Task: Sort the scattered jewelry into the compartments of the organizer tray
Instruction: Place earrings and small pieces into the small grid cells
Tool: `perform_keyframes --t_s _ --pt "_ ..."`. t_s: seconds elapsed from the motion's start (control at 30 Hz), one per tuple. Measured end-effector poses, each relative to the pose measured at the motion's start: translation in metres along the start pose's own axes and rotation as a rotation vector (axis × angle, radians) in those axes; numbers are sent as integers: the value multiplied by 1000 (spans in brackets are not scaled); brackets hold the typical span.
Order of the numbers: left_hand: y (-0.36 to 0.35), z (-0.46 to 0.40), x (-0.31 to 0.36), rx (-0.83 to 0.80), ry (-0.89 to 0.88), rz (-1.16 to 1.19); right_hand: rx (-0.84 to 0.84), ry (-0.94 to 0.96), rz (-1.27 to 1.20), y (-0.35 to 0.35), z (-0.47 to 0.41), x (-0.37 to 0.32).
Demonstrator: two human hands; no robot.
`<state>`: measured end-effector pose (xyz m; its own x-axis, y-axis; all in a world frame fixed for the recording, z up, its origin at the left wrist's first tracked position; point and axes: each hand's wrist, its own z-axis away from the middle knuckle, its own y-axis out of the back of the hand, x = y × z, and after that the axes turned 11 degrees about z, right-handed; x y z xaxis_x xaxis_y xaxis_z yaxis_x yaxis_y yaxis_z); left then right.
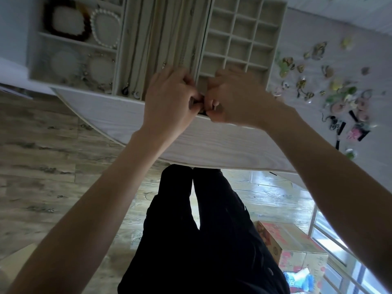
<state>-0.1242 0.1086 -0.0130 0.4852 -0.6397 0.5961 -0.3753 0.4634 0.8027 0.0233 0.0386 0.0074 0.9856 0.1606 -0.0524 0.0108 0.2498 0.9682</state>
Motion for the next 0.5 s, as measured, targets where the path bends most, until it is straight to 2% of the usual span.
perform_keyframes --t_s 0.23,0.5 --pt "1 0 2 -10 3 -8 142 -34 -111 -11 9 9" --pt "7 -7 3 -58 -126 -131 244 -51 -130 -18 27 7"
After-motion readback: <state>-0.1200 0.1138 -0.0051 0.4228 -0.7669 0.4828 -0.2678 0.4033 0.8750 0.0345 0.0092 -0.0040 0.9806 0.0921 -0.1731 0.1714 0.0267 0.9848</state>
